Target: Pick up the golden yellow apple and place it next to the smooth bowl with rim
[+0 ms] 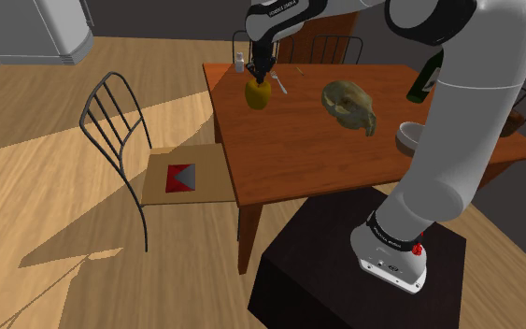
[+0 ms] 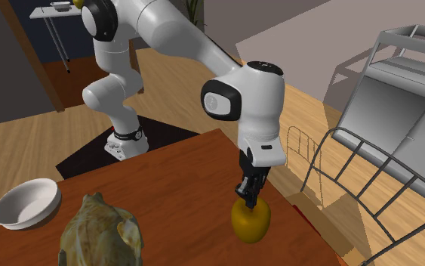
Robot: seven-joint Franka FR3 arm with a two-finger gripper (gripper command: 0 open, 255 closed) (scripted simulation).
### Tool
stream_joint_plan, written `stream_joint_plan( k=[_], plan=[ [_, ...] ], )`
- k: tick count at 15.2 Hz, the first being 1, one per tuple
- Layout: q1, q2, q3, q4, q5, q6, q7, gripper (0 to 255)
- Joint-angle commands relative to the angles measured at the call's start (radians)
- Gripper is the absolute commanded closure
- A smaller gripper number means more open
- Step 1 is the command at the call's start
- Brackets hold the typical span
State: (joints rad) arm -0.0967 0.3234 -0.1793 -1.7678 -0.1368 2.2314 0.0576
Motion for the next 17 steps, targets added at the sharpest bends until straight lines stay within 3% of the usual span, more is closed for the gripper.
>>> stream_joint_plan(
  k=[1,4,17],
  plan=[
    [0.000,0.000,0.000,0.000,0.000,0.000,0.000,255],
    [0.000,0.000,0.000,0.000,0.000,0.000,0.000,255],
    [0.002,-0.050,0.000,0.107,0.004,-0.155,-0.021,255]
  ],
)
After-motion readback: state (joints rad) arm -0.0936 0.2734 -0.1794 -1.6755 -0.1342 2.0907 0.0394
